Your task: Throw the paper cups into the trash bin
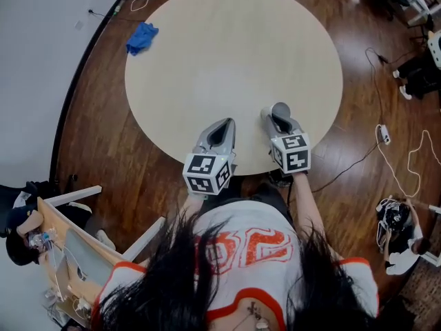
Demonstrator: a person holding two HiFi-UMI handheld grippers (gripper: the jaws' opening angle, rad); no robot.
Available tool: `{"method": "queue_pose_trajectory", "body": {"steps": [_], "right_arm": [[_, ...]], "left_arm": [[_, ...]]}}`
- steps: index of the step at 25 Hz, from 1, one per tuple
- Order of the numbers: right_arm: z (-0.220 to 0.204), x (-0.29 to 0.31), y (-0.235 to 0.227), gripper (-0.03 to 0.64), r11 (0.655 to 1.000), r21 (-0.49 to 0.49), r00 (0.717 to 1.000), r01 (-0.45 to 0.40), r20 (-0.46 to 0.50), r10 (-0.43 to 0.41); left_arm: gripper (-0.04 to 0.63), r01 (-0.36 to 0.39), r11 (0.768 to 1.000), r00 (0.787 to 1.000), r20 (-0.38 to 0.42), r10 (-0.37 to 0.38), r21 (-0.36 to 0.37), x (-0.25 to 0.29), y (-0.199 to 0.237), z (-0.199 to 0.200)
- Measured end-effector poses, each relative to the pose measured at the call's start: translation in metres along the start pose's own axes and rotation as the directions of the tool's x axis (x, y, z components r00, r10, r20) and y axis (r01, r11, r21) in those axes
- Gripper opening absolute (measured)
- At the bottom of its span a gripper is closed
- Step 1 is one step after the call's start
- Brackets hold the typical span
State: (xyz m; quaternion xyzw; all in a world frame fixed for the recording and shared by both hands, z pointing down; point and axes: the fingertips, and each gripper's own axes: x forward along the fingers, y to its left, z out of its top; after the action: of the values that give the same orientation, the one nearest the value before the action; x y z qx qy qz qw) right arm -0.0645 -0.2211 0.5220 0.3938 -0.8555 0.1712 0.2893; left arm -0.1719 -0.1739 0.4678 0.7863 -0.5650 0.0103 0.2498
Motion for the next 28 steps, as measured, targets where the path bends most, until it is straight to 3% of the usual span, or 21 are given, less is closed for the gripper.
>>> {"method": "queue_pose_trajectory", "body": {"steps": [15,28], "right_arm": [[-0.072,-0.120,-0.057,0.028,0.990,0.131,0.997,0.059,0.040,-0.065],[-0.146,-0.188,-0.089,0.028,0.975,0.209,0.996,0.081,0.024,-0.088]], "left_arm": [[0.000,0.076,0.996,0.996,-0.040,-0.074,0.048,0.013,-0.118,-0.037],[0.000,0.064,0.995,0.995,-0.083,-0.058,0.073,0.004,-0.186,-0.083]]}}
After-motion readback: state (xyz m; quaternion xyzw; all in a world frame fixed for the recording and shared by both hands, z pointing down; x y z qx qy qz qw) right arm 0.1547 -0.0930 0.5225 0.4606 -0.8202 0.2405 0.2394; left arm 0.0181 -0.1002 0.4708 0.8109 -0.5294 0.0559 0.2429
